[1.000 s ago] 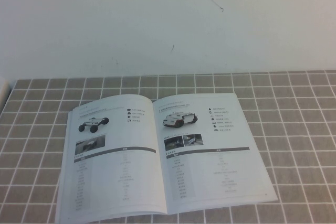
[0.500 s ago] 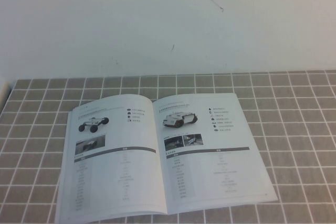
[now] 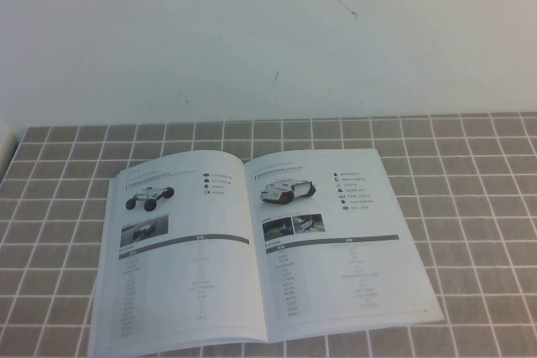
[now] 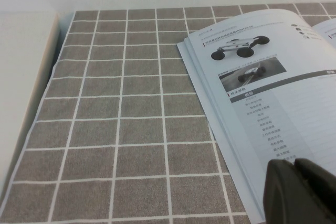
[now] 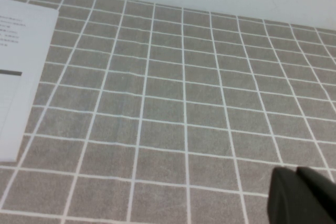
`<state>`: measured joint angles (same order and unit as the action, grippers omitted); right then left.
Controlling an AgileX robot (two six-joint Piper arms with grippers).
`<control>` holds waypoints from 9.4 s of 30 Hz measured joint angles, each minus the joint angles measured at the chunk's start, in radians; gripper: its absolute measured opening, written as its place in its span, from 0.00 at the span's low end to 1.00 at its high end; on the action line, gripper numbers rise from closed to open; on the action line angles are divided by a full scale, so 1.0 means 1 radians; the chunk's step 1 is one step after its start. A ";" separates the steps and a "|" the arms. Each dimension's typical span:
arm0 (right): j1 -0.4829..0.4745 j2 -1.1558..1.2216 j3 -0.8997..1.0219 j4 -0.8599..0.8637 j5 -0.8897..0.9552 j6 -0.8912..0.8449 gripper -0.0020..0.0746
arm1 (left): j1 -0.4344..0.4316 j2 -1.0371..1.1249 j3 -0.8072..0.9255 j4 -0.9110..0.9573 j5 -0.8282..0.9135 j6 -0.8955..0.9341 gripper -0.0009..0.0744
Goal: Close book
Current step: 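Close the open booklet and leave it lying on the table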
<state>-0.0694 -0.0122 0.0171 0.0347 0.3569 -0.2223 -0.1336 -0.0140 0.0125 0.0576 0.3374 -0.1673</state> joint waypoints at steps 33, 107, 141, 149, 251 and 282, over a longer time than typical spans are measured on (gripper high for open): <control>0.000 0.000 0.011 0.000 -0.755 0.053 0.02 | 0.000 0.000 0.009 0.243 -1.161 0.053 0.01; 0.278 1.852 -1.141 0.803 0.276 -0.927 0.02 | 0.002 1.124 -0.672 -0.180 0.102 -0.013 0.01; 0.279 2.074 -1.275 0.663 0.313 -0.909 0.02 | 0.130 1.743 -0.965 -0.210 0.060 0.035 0.01; 0.365 2.076 -1.353 0.641 0.367 -0.879 0.02 | 0.130 1.744 -0.986 -0.259 0.087 0.077 0.01; 0.435 0.816 -0.737 -0.149 0.471 -0.023 0.02 | 0.171 0.712 -0.779 -0.650 0.065 0.911 0.01; 0.435 0.420 -0.369 -0.114 0.262 0.175 0.02 | 0.171 0.397 -0.446 -0.761 0.095 0.938 0.01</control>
<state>0.3656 0.4077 -0.3516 -0.0791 0.6184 -0.0474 0.0371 0.3832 -0.4337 -0.7033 0.4326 0.7709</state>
